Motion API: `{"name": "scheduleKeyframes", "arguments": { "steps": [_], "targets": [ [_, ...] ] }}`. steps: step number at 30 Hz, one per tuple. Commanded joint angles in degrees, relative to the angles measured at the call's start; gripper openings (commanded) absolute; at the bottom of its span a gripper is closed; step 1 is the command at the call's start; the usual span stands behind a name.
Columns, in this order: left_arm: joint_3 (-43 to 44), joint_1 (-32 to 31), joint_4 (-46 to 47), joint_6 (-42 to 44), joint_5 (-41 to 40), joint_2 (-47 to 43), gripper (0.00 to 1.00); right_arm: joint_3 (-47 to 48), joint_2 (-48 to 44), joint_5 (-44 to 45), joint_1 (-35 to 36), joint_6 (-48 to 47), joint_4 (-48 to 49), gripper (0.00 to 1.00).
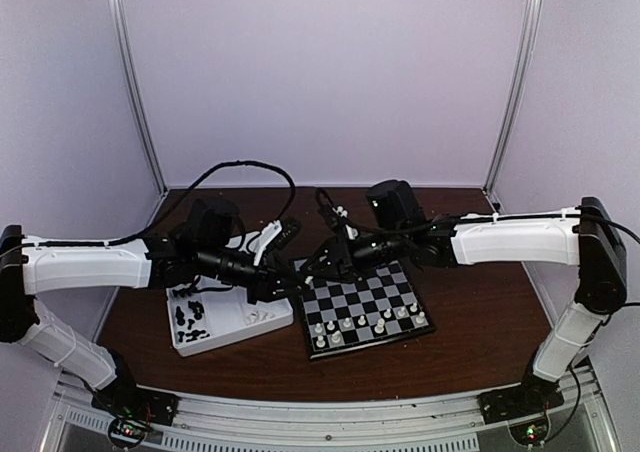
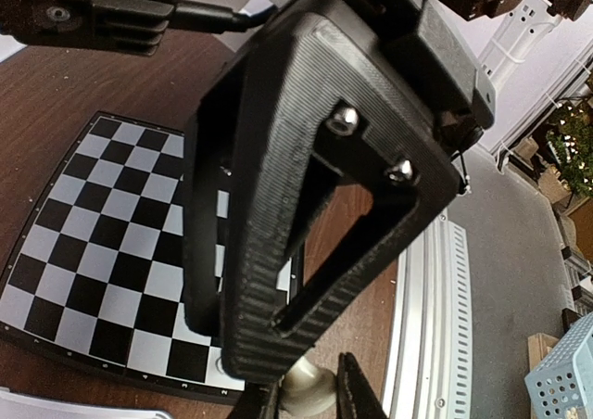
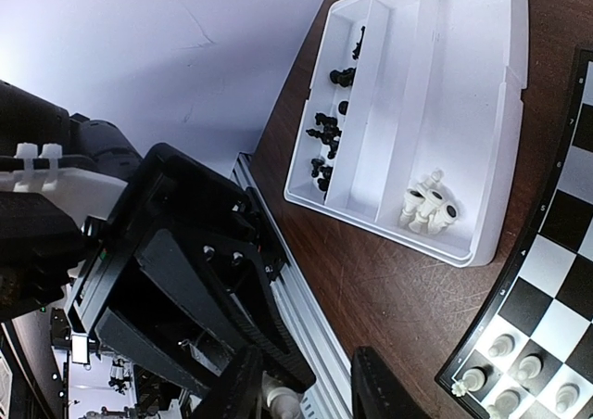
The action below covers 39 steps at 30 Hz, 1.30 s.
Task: Set up the chess pieces on the board
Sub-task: Place the chess piece on the chessboard.
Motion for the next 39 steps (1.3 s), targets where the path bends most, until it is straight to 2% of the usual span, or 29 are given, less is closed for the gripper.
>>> {"name": "scheduleKeyframes", "arguments": {
  "steps": [1,6,16,19,25,34,36,39],
  "targets": [
    [0.1,-0.2,2.7,0.7,0.9,0.1,0.12,0.4,-0.3,-2.2,-0.3,0.4,1.0,0.37],
    [0.2,-0.2,2.5,0.8,1.5,0.2,0.12,-1.2,-0.5,-3.7,-0.3,2.9,4.9,0.40],
    [0.1,-0.2,2.2,1.0,1.3,-0.2,0.12,-3.0,-2.4,-3.9,-0.6,3.3,5.2,0.34],
    [0.1,-0.2,1.9,1.1,1.2,-0.3,0.12,-3.3,-2.7,-3.8,-0.6,3.3,5.3,0.32],
    [0.1,-0.2,1.7,1.1,1.2,-0.2,0.12,-3.6,-3.0,-4.0,-0.7,3.4,5.5,0.20],
    [-0.3,-0.2,1.7,1.0,0.1,-0.6,0.12,-4.0,-3.9,-4.4,-1.2,3.2,5.5,0.11],
    [-0.2,-0.2,1.6,1.0,0.0,-0.5,0.12,-4.2,-4.1,-4.4,-1.3,3.2,5.6,0.05],
    [-0.3,-0.2,1.5,0.9,-0.6,-0.7,0.17,-4.4,-4.6,-4.1,-1.5,3.1,5.5,0.04]
  ]
}}
